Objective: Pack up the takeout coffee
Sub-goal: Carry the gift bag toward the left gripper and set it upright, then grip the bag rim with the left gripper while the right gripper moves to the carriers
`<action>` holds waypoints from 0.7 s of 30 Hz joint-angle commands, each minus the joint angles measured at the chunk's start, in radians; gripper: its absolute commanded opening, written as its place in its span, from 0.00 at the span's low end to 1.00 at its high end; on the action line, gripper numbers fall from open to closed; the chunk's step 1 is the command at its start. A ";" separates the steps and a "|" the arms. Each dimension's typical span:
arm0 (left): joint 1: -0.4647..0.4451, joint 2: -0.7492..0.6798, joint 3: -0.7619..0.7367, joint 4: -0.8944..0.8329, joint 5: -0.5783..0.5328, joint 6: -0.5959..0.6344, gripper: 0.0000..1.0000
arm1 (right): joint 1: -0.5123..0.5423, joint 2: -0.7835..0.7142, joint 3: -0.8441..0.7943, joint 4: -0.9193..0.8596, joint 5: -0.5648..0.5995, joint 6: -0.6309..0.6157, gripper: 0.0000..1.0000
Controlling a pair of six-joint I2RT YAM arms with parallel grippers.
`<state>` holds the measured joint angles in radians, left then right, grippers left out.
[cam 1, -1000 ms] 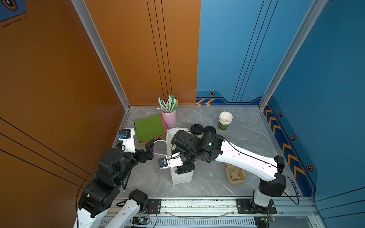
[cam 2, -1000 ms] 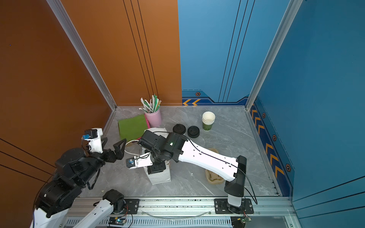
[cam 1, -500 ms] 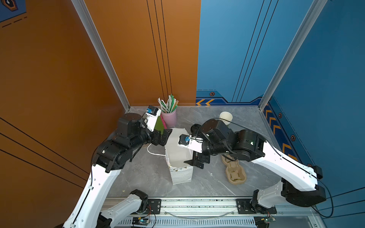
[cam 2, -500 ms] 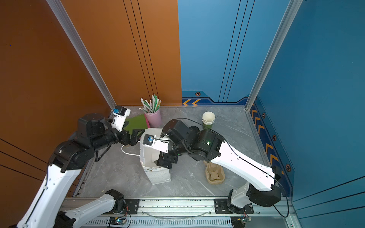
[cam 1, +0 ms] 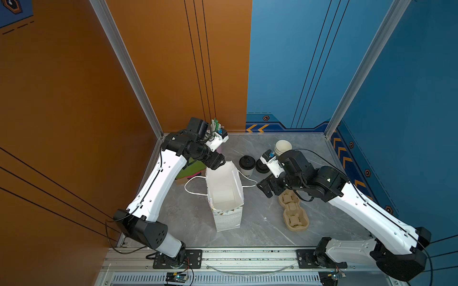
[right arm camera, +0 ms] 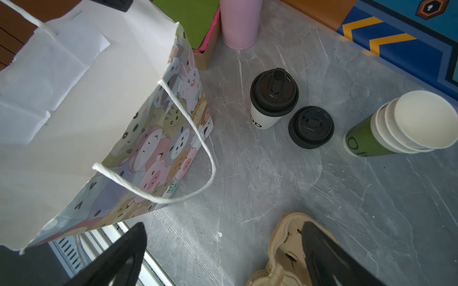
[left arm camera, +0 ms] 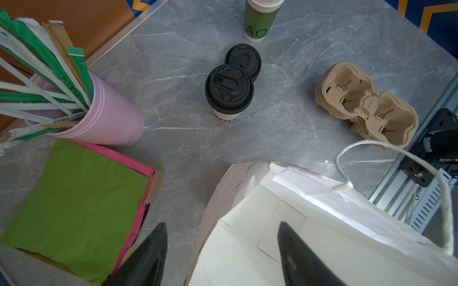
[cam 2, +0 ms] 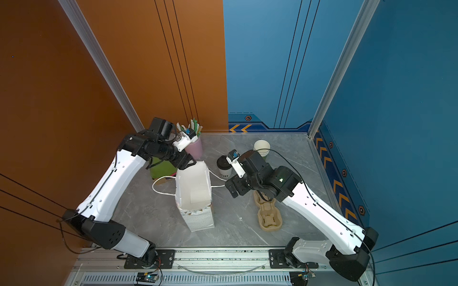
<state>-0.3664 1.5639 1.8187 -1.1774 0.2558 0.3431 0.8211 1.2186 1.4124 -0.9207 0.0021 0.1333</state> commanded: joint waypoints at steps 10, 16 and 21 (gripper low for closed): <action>0.005 0.098 0.059 -0.067 0.028 0.053 0.37 | -0.038 -0.042 -0.073 0.037 -0.010 0.060 0.99; 0.006 0.075 0.011 -0.068 -0.027 -0.013 0.11 | -0.061 -0.047 -0.102 0.038 0.050 0.078 0.99; 0.006 -0.003 -0.051 -0.068 -0.109 -0.115 0.03 | -0.093 -0.040 -0.130 0.037 0.106 0.102 0.99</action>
<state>-0.3664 1.6272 1.7988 -1.2186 0.2089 0.3019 0.7475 1.1862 1.3010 -0.8959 0.0494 0.2020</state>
